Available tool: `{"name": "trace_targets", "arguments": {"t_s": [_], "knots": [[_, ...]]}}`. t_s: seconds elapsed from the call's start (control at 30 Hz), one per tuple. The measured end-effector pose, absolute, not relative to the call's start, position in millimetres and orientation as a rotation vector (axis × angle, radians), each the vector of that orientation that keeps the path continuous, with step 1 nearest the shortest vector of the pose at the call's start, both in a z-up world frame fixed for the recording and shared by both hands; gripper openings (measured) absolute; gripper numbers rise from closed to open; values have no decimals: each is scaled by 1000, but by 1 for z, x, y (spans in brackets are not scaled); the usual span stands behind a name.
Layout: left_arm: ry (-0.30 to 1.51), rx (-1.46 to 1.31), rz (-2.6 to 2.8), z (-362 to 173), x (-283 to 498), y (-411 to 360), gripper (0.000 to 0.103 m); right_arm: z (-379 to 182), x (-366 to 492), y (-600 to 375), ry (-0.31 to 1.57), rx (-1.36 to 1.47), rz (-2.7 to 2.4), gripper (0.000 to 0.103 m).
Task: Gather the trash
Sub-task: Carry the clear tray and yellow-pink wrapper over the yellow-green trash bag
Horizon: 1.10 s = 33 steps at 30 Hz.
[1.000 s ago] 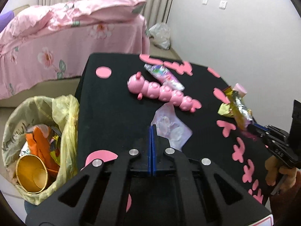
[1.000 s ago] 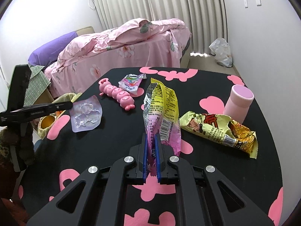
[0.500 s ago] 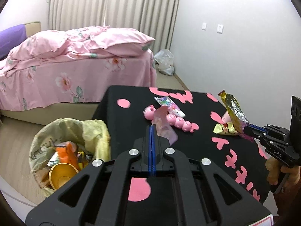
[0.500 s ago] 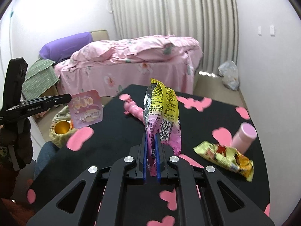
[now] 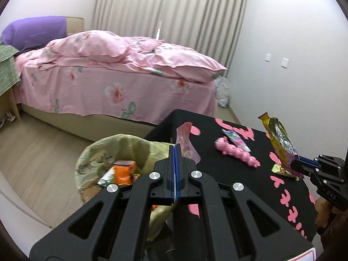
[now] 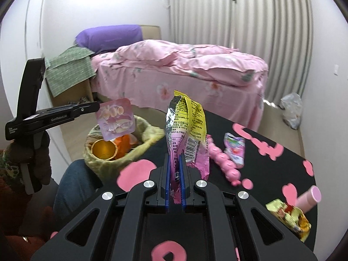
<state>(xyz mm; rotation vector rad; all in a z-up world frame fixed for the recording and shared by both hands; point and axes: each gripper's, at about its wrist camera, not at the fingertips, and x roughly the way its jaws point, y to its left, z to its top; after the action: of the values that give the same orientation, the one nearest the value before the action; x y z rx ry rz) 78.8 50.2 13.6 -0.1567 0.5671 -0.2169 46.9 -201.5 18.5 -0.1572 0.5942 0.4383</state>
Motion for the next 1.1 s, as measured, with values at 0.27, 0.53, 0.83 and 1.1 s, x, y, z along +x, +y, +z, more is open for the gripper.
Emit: {"name": "trace_targets", "arguments": {"t_s": [0.27, 0.53, 0.83, 1.1], "knots": [[566, -199, -181, 8, 79, 78, 1, 19, 66, -159, 625, -197, 517, 8], [625, -198, -79, -14, 96, 93, 1, 15, 96, -129, 666, -173, 596, 8], [699, -217, -14, -50, 109, 105, 1, -18, 147, -93, 778, -98, 703, 8], [733, -246, 11, -68, 116, 114, 1, -69, 192, -48, 910, -119, 746, 8]]}}
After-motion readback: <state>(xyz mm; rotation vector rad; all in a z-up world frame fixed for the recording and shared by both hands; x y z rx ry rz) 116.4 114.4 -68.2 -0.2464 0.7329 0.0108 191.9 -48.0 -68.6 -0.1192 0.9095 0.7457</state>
